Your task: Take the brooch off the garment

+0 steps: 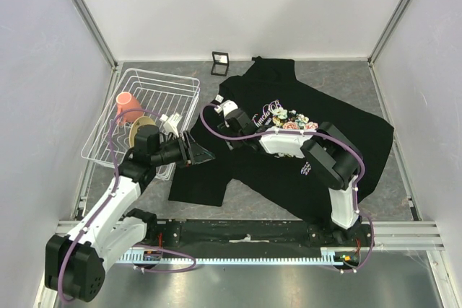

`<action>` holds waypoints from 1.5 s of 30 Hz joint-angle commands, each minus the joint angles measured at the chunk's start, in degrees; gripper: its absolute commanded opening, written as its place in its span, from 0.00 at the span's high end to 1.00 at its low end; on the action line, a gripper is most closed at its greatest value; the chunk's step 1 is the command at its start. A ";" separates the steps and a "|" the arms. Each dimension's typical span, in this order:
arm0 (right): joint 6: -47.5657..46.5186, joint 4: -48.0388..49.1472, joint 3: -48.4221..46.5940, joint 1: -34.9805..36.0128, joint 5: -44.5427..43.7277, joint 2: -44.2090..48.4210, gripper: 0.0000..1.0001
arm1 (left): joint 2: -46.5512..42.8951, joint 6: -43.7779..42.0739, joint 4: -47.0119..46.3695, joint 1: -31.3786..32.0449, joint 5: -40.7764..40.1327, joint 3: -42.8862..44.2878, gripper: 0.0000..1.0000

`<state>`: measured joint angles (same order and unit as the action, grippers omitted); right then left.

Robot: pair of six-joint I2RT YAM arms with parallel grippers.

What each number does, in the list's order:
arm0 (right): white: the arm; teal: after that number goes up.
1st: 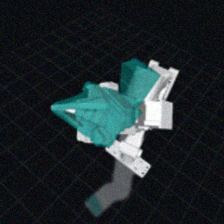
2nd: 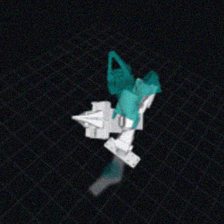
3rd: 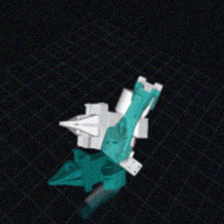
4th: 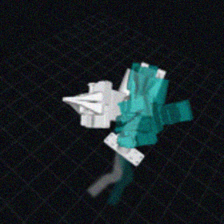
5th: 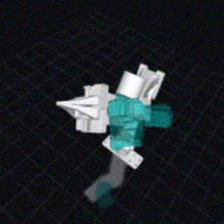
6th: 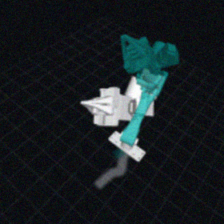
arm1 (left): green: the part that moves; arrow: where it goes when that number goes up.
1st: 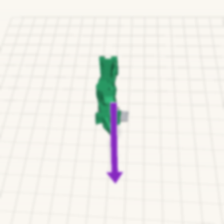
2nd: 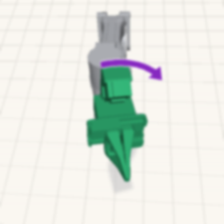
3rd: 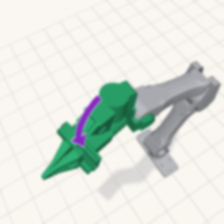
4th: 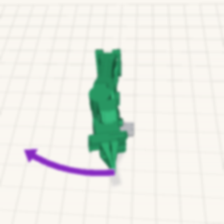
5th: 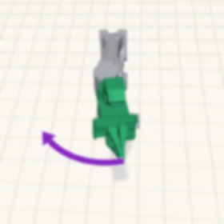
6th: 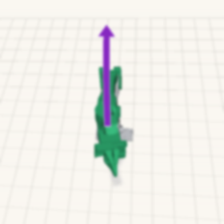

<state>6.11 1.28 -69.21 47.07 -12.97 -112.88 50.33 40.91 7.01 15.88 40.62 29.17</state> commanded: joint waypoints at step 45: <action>1.71 2.94 0.57 -0.84 0.31 2.40 0.44 | 14.63 1.55 -3.14 9.78 -17.33 6.17 0.53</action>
<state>7.35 2.79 -69.08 46.17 -12.47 -113.01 64.99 43.72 4.32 25.28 27.79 33.82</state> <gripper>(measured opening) 0.588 0.477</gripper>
